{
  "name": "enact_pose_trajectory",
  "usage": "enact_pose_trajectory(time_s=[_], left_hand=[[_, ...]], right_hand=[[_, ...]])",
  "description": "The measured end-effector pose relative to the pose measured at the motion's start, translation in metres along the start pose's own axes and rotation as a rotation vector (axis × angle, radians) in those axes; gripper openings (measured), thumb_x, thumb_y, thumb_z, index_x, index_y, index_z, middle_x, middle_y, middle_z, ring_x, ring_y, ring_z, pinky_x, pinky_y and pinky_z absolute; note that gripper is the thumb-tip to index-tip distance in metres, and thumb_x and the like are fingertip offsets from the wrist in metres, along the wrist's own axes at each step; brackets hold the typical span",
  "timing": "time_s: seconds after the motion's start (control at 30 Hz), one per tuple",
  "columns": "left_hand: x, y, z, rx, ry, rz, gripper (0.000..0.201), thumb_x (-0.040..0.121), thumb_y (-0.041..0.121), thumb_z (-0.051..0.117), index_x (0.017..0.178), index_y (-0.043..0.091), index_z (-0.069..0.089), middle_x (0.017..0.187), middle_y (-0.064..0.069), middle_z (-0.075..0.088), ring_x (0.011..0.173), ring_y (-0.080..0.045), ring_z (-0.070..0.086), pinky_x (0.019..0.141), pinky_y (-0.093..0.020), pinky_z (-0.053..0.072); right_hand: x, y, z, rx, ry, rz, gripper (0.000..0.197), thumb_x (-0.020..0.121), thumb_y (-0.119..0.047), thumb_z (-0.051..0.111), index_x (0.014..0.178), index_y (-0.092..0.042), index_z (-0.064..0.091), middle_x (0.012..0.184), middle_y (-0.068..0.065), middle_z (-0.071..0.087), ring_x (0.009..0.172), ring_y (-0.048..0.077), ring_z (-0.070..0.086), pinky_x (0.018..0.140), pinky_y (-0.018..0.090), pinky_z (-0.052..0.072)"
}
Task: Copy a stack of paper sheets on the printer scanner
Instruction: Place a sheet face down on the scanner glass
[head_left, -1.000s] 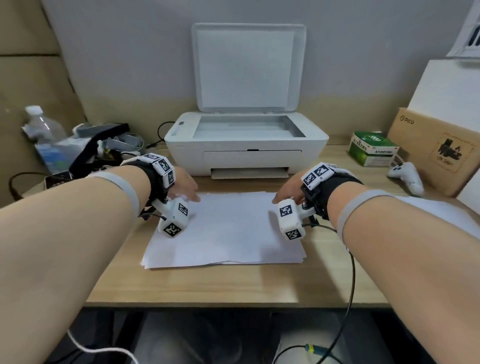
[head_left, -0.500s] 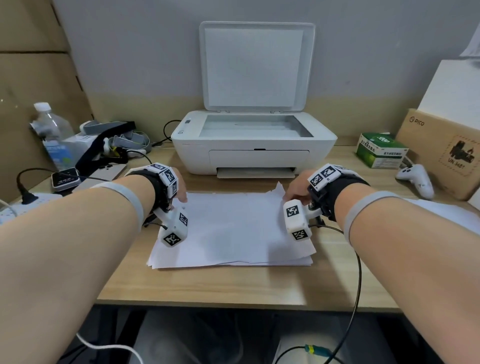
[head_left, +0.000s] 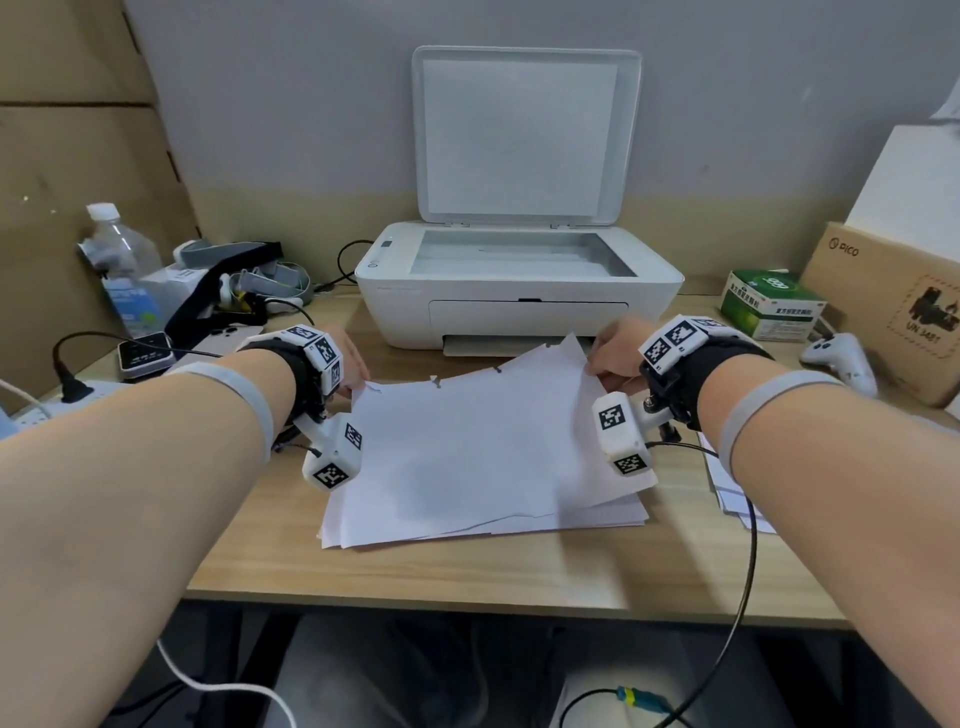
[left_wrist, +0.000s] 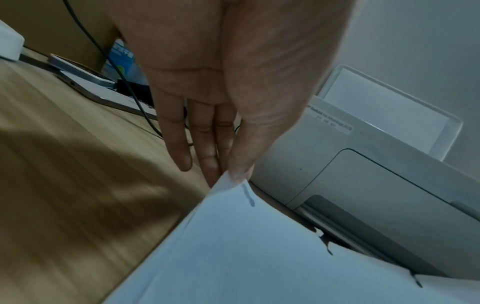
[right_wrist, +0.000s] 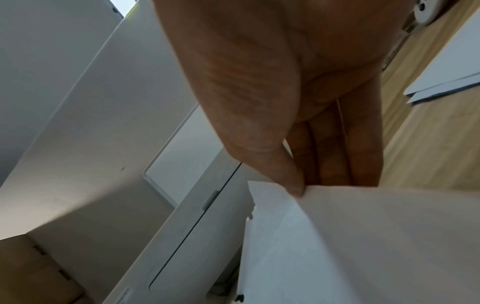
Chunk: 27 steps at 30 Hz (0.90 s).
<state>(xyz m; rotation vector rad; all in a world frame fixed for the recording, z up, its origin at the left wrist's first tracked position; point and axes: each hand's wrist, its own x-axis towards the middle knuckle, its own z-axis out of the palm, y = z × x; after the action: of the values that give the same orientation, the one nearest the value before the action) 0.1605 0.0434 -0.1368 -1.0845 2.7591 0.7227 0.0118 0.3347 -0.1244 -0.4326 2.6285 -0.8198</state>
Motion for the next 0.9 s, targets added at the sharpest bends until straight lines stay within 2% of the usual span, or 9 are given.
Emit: enact_pose_trajectory(time_s=[0.2,0.3,0.37,0.5,0.6,0.67,0.73,0.8,0.9], left_hand=[[-0.006,-0.005,-0.004,-0.009,-0.039,0.02,0.015,0.093,0.022,0.062,0.105,0.013,0.064,0.097,-0.011,0.065,0.083,-0.023,0.057,0.067,-0.027,0.05],[-0.013,-0.001,-0.011,-0.029,-0.08,-0.032,0.04,0.092,0.05,0.058,0.095,0.01,0.062,0.081,-0.004,0.064,0.064,-0.015,0.054,0.06,-0.024,0.045],[-0.016,0.001,-0.019,-0.109,-0.108,-0.075,0.052,0.087,0.058,0.059,0.096,0.007,0.064,0.068,0.0,0.066,0.056,-0.012,0.054,0.053,-0.023,0.04],[-0.029,0.009,-0.042,-0.073,-0.198,-0.027,0.069,0.081,0.069,0.057,0.083,0.0,0.064,0.068,-0.001,0.066,0.059,-0.017,0.053,0.056,-0.026,0.038],[-0.008,0.005,-0.057,-0.206,-0.184,0.063,0.097,0.047,0.077,0.078,0.114,0.007,0.067,0.104,-0.009,0.073,0.092,-0.032,0.069,0.089,-0.039,0.053],[0.01,0.008,-0.068,-0.315,-0.122,0.086,0.093,0.042,0.073,0.082,0.113,0.014,0.069,0.116,-0.016,0.07,0.097,-0.041,0.067,0.093,-0.045,0.049],[-0.009,0.027,-0.081,-0.416,-0.024,0.12,0.057,0.065,0.058,0.079,0.103,0.016,0.072,0.104,-0.022,0.071,0.083,-0.039,0.063,0.082,-0.044,0.051],[-0.021,0.045,-0.089,-0.576,0.035,0.145,0.03,0.086,0.035,0.07,0.102,0.009,0.069,0.098,-0.019,0.073,0.089,-0.04,0.068,0.091,-0.05,0.051],[-0.017,0.065,-0.093,-0.765,0.059,0.111,0.023,0.092,0.018,0.065,0.109,0.002,0.063,0.1,-0.02,0.073,0.093,-0.037,0.071,0.091,-0.053,0.054]], right_hand=[[-0.006,-0.003,-0.012,0.005,0.024,-0.085,0.015,0.095,-0.008,0.051,0.084,-0.017,0.054,0.062,0.008,0.056,0.036,0.017,0.048,0.035,0.019,0.038],[-0.008,-0.007,-0.024,0.156,0.042,-0.151,0.017,0.094,-0.008,0.054,0.082,-0.02,0.055,0.07,0.014,0.057,0.058,0.025,0.055,0.06,0.045,0.06],[-0.012,-0.013,-0.035,0.256,0.094,-0.193,0.018,0.094,-0.005,0.054,0.082,-0.018,0.056,0.08,0.017,0.059,0.071,0.028,0.058,0.076,0.053,0.057],[-0.016,-0.028,-0.064,0.365,0.245,-0.271,0.017,0.096,-0.004,0.053,0.085,-0.017,0.055,0.082,0.007,0.057,0.066,0.024,0.059,0.058,0.034,0.054],[-0.017,-0.037,-0.085,0.402,0.364,-0.249,0.01,0.097,-0.005,0.051,0.102,-0.012,0.057,0.082,0.006,0.059,0.064,0.018,0.06,0.045,0.025,0.049],[-0.018,-0.043,-0.096,0.454,0.363,-0.229,0.013,0.098,-0.013,0.053,0.109,-0.007,0.058,0.081,0.007,0.06,0.064,0.02,0.061,0.05,0.028,0.054],[-0.017,-0.047,-0.102,0.485,0.273,-0.19,0.029,0.096,-0.024,0.061,0.117,-0.005,0.059,0.085,0.008,0.06,0.066,0.023,0.06,0.068,0.04,0.059],[-0.013,-0.047,-0.104,0.404,0.173,-0.155,0.045,0.089,-0.028,0.069,0.127,-0.007,0.056,0.101,0.011,0.063,0.077,0.027,0.061,0.082,0.046,0.058],[0.002,-0.044,-0.104,0.427,0.097,-0.151,0.053,0.086,-0.005,0.068,0.136,-0.01,0.049,0.118,0.017,0.063,0.089,0.031,0.068,0.071,0.038,0.059]])
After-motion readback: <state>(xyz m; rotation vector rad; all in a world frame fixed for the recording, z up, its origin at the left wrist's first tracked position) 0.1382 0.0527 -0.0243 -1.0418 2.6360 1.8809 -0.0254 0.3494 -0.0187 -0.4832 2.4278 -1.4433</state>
